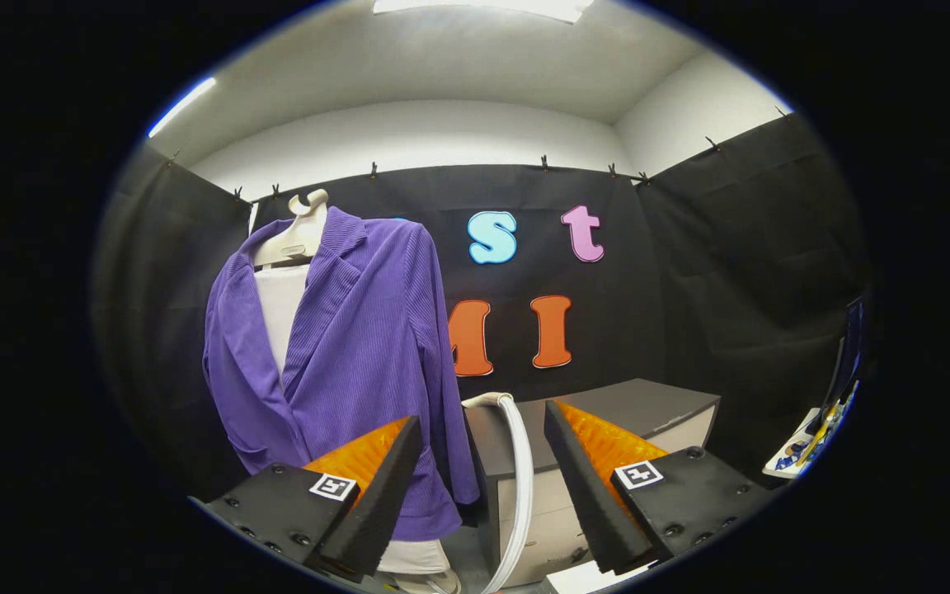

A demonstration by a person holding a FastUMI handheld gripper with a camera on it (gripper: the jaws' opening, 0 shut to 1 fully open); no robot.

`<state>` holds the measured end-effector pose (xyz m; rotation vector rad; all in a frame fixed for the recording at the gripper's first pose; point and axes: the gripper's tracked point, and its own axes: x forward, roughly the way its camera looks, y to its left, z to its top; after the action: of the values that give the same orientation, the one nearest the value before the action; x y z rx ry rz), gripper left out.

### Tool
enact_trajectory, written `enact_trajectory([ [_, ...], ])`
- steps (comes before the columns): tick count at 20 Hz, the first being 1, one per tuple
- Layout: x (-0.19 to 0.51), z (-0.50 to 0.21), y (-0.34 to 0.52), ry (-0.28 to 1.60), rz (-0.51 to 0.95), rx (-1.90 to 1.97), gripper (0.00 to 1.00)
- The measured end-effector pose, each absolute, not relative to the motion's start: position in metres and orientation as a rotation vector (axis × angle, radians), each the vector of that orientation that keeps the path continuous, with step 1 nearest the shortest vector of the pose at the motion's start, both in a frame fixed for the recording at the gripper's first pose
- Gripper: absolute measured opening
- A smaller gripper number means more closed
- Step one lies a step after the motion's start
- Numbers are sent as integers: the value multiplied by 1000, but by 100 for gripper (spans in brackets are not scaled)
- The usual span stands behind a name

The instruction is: Iron the clothes twice with a garment steamer, once on the left side and once on the right side.

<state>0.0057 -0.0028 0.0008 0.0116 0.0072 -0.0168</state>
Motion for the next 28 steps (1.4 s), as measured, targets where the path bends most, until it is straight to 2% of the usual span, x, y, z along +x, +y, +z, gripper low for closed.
enact_trajectory([
  [7, 19, 14, -13, 5, -21, 23, 98],
  [12, 65, 47, -42, 6, -43, -28, 98],
  [17, 164, 70, -52, 87, 45, 64, 98],
  [21, 273, 68, -79, 178, 20, -46, 98],
  [24, 346, 29, -78, 278, 25, -135, 98],
  [28, 408, -54, -59, 469, 101, -110, 98],
])
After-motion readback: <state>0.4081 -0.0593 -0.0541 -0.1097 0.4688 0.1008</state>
